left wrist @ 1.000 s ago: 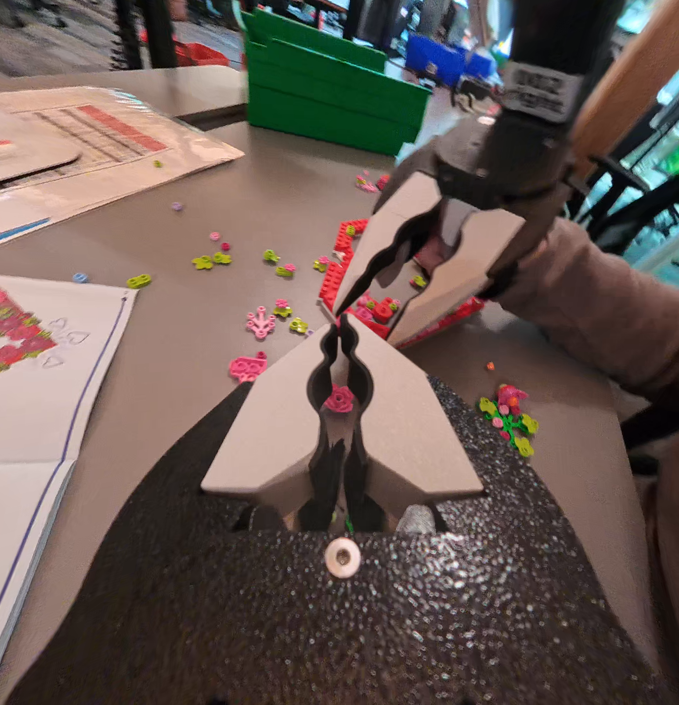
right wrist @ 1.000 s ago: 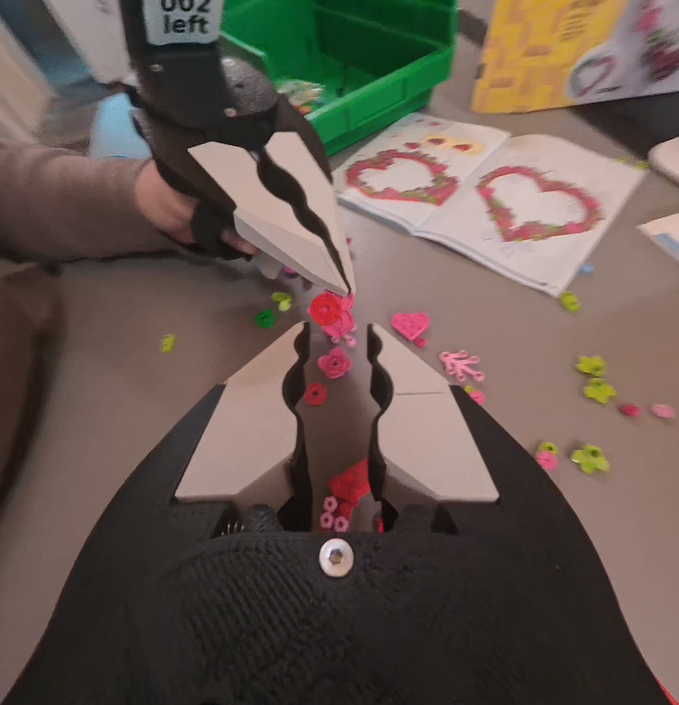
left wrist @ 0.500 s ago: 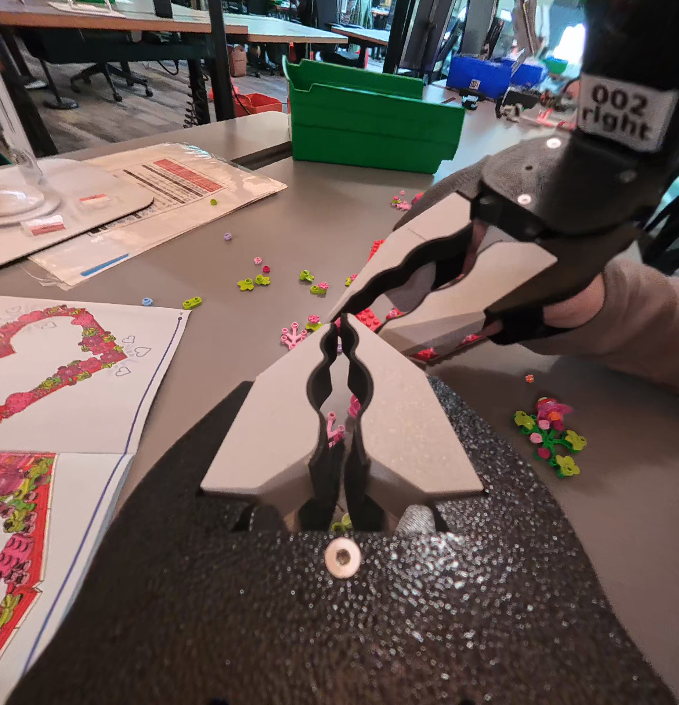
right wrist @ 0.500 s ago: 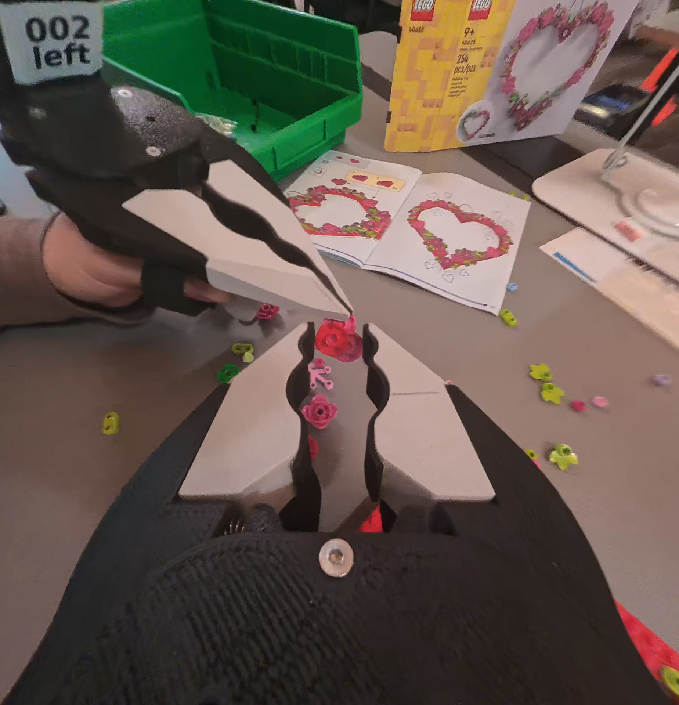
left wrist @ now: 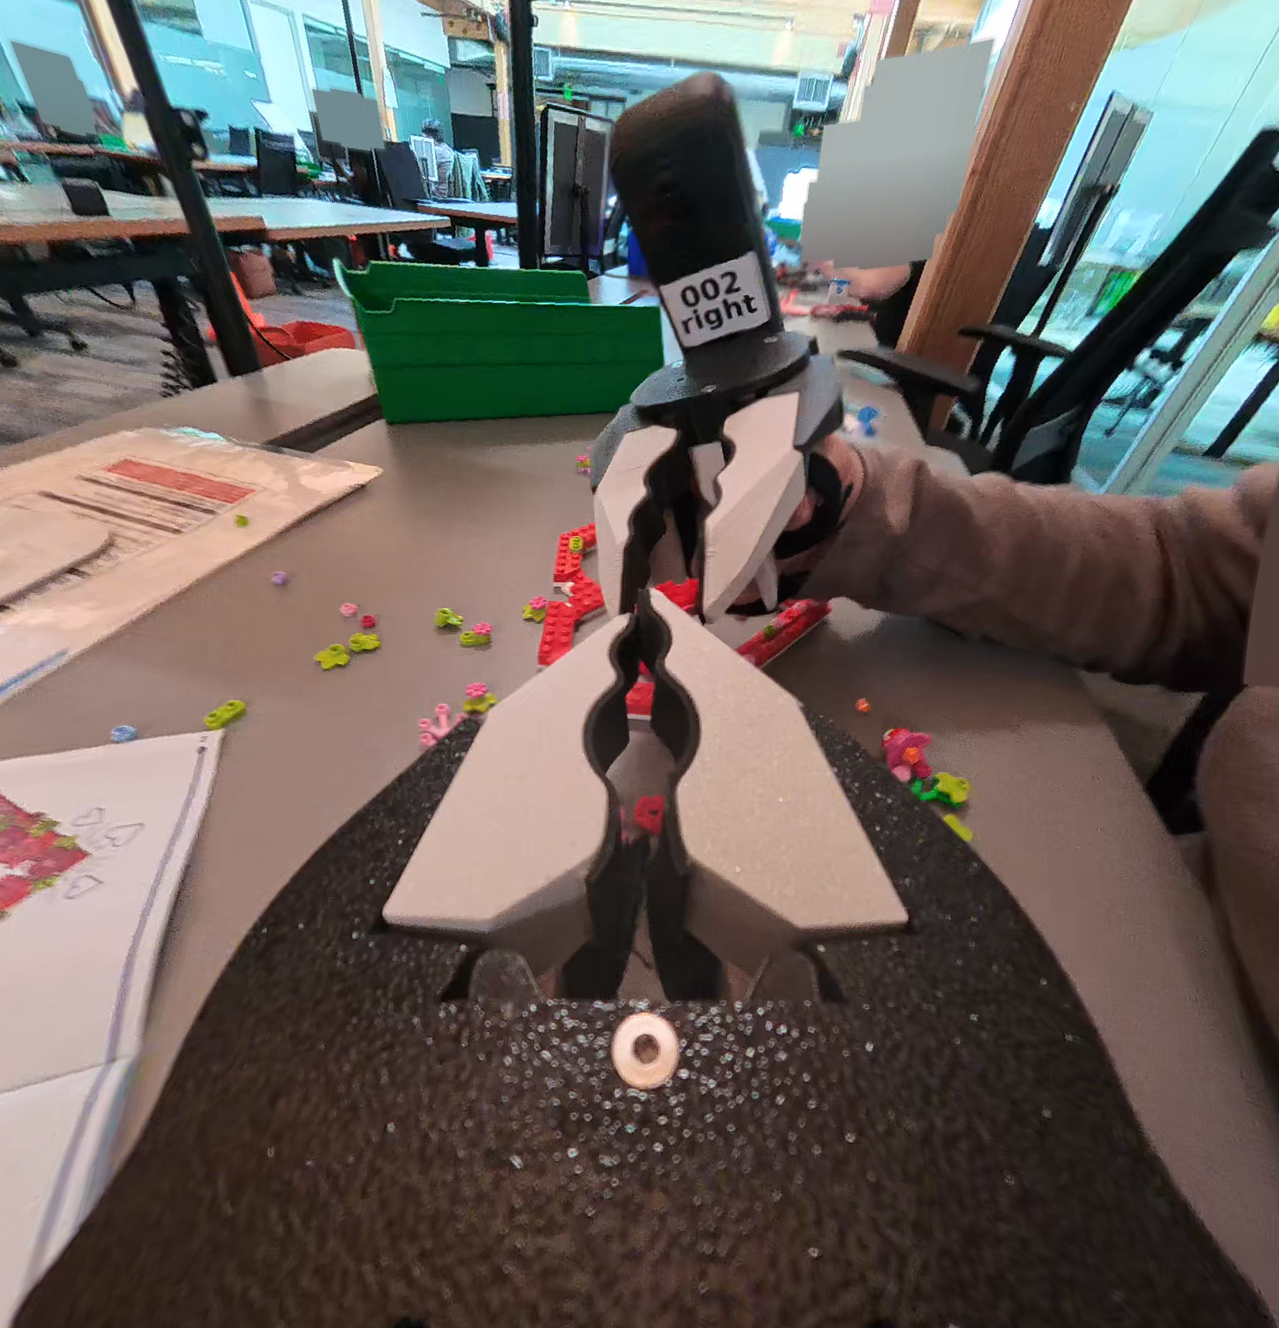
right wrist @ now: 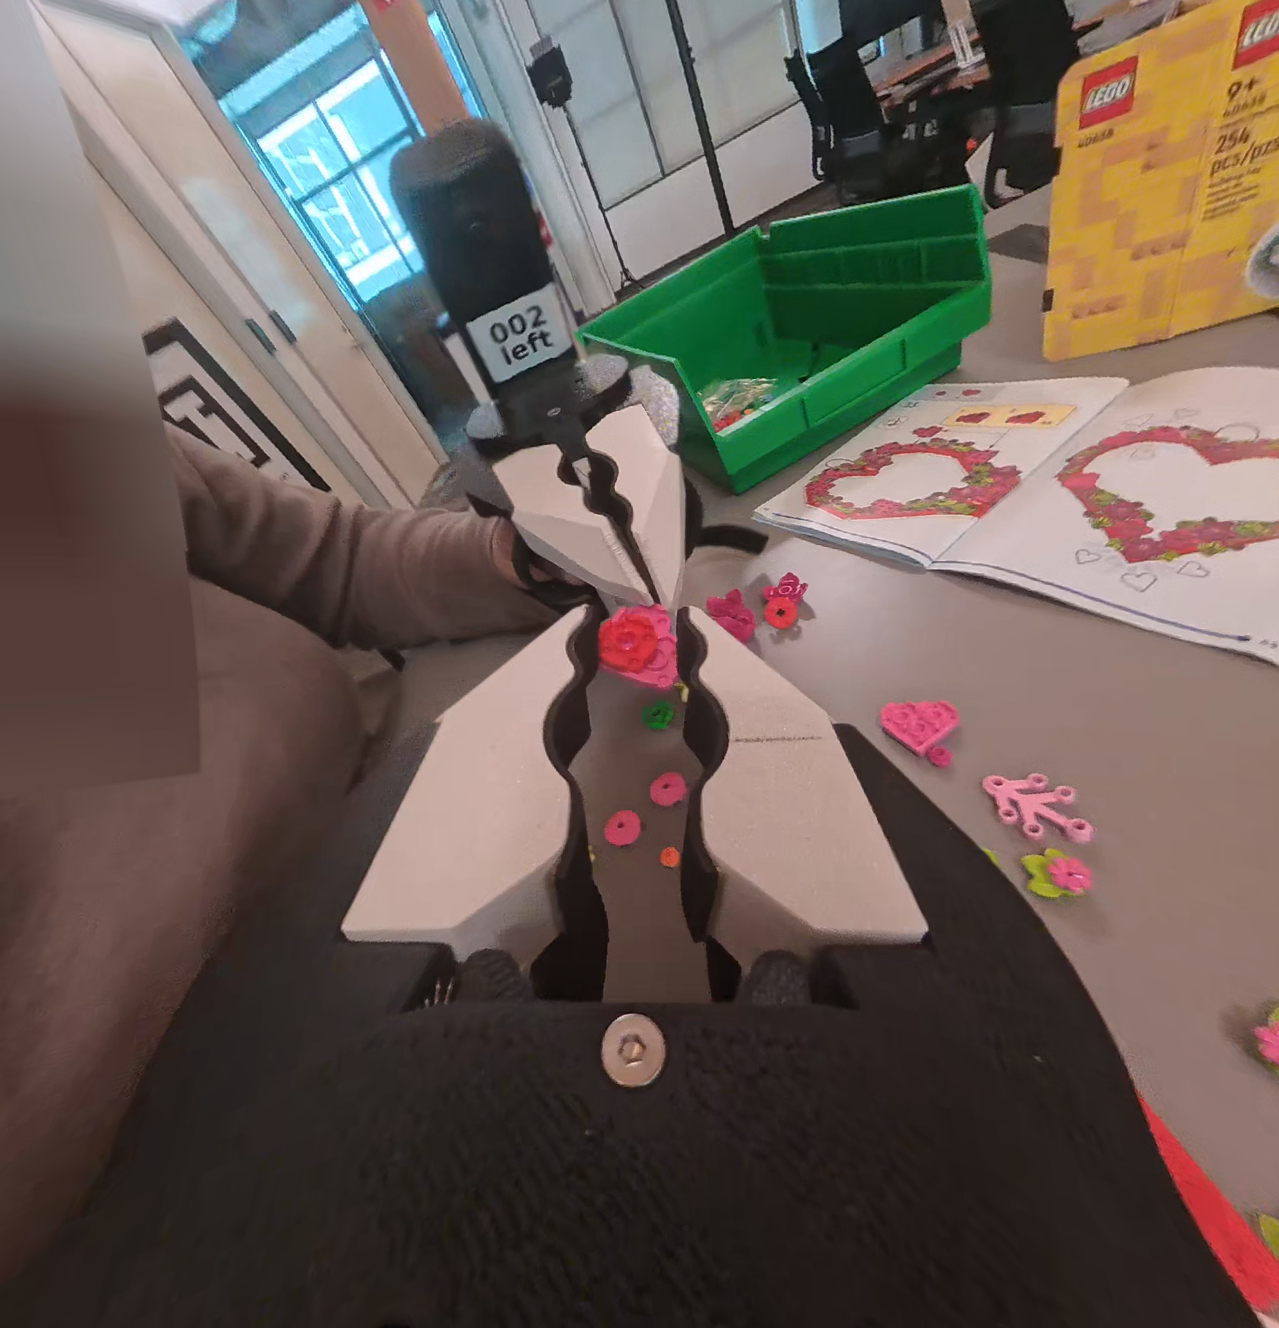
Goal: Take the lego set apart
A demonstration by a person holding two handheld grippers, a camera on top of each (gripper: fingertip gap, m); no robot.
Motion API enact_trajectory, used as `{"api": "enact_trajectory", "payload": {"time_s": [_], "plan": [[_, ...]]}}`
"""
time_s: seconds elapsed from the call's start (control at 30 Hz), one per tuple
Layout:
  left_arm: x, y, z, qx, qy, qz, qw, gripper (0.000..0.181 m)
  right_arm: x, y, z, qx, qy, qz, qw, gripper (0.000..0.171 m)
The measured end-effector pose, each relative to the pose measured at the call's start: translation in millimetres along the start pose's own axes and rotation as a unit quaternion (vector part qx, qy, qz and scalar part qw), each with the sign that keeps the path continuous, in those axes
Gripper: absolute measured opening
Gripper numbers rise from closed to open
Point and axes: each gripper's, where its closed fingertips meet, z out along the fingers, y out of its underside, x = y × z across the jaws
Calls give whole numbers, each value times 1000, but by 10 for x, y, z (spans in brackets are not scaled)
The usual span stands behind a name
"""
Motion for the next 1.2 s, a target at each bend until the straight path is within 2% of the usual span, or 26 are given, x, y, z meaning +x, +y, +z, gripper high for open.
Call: {"api": "enact_trajectory", "payload": {"time_s": [0.13, 0.2, 0.27, 0.33, 0.4, 0.53, 0.63, 0.7, 0.77, 0.97, 1.03, 1.13, 1.2], "plan": [[-74, -34, -13, 36, 30, -143, 989, 0, 62, 8, 23, -24, 80, -152, 985, 20], [-19, -74, -54, 56, 92, -218, 970, 0, 98, -3, 20, -37, 123, -228, 965, 21], [-50, -77, -68, 67, 111, -272, 954, 8, 97, -44, 4, -38, 150, -283, 947, 21], [-43, -44, -50, 60, 123, -299, 944, 19, 72, -67, -13, -39, 163, -332, 928, 20], [17, -54, -34, 60, 150, -324, 932, 22, 29, -71, -15, -41, 165, -372, 912, 21], [130, -78, -26, 63, 200, -357, 910, 5, -40, -47, 18, -53, 164, -424, 889, 21], [147, -71, -32, 61, 214, -376, 899, 4, -51, -39, 27, -58, 171, -445, 877, 21], [134, -69, -35, 61, 205, -362, 907, 4, -28, -43, 31, -61, 182, -441, 877, 21], [71, -54, -27, 54, 168, -329, 928, 3, 56, -45, 36, -78, 215, -432, 872, 21], [-105, 31, -26, 11, 41, -205, 978, 2, 279, -13, 71, -149, 316, -424, 836, 23], [-110, 64, -25, -16, 8, -133, 991, 2, 287, 24, 80, -159, 305, -394, 852, 23], [-50, 106, -4, -55, -10, -22, 998, 3, 213, 92, 59, -135, 221, -314, 913, 22], [4, 144, 28, -64, 1, -3, 998, 3, 156, 147, 27, -113, 155, -258, 947, 22]]}}
